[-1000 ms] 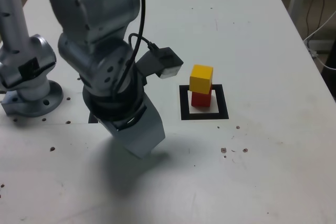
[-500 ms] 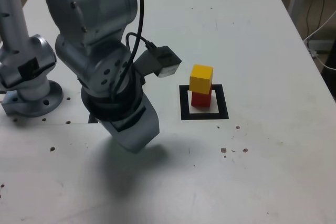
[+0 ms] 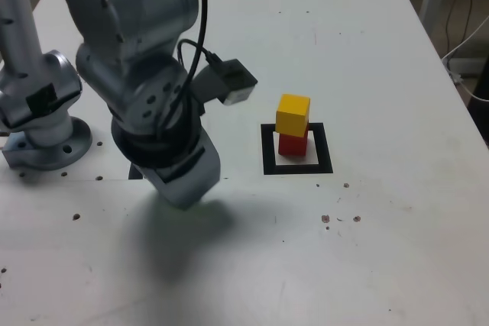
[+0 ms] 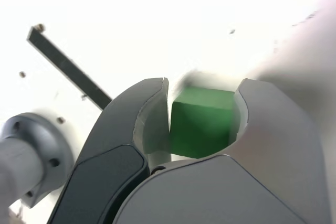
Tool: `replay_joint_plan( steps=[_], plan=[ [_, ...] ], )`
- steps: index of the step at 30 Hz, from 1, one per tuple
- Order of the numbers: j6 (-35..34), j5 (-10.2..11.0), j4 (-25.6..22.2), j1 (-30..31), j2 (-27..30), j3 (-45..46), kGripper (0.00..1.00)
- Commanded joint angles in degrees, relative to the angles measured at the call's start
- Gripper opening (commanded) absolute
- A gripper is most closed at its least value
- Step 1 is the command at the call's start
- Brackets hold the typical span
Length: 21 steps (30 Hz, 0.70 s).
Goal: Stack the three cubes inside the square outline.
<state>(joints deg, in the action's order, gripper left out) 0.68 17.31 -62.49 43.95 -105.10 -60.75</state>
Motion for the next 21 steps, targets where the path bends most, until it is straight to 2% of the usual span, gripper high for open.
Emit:
replay_joint_plan(
  steps=[1,7,12,21],
  plan=[
    [-0.5,0.1,-2.7,0.1,1.4,-1.4,0.24],
    [-1.1,0.1,-11.3,-0.4,2.9,-8.2,0.24],
    [-0.9,-0.4,-18.0,-3.1,2.9,-16.1,0.24],
    [-0.7,-4.0,-26.2,-14.4,2.5,-28.2,0.24]
  ],
)
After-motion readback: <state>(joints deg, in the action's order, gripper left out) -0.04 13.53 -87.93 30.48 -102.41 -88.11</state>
